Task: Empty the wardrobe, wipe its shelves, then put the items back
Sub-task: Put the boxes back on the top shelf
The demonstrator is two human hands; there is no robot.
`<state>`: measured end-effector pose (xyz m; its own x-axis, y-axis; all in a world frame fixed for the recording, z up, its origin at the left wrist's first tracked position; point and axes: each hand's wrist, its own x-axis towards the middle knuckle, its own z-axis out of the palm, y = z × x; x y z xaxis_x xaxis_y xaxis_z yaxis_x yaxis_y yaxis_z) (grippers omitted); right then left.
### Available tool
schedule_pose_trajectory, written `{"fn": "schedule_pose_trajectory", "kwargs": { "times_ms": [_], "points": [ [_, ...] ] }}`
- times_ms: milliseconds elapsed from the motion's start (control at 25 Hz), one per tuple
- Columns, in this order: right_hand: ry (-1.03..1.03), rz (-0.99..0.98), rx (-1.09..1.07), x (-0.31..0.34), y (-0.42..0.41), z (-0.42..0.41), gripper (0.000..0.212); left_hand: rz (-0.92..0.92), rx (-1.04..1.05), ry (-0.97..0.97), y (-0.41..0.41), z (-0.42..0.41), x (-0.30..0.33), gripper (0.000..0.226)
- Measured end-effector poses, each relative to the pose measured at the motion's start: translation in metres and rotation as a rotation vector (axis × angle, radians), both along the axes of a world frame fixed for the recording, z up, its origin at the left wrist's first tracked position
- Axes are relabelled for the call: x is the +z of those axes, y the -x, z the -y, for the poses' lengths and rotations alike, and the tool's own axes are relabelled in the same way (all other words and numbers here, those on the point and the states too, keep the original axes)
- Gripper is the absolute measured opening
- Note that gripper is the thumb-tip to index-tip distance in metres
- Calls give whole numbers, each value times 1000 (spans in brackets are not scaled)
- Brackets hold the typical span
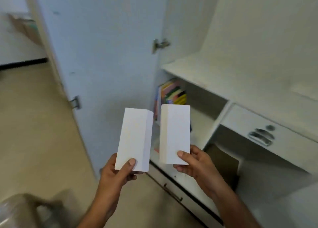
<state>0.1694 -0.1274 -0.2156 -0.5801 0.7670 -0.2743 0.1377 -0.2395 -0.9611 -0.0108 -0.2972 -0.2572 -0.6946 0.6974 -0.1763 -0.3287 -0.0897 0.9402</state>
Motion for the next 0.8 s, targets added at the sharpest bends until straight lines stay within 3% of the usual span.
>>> {"fn": "schedule_pose_trajectory", "kwargs": {
  "times_ms": [200,440,600,800],
  "points": [
    [-118,-137,-441,49,-89,-69,32,-151,-295,-60,-33,-144,63,70],
    [-291,-68,-875,91,-151,-132,51,-246,-672,-167,-75,-292,118,72],
    [-325,17,-1088,111,-175,-175,48,-356,-860,-189,-114,-380,147,61],
    [-249,106,-1231,123,-201,-243,50,-387,-907,-124,-165,-466,154,63]
  ]
}}
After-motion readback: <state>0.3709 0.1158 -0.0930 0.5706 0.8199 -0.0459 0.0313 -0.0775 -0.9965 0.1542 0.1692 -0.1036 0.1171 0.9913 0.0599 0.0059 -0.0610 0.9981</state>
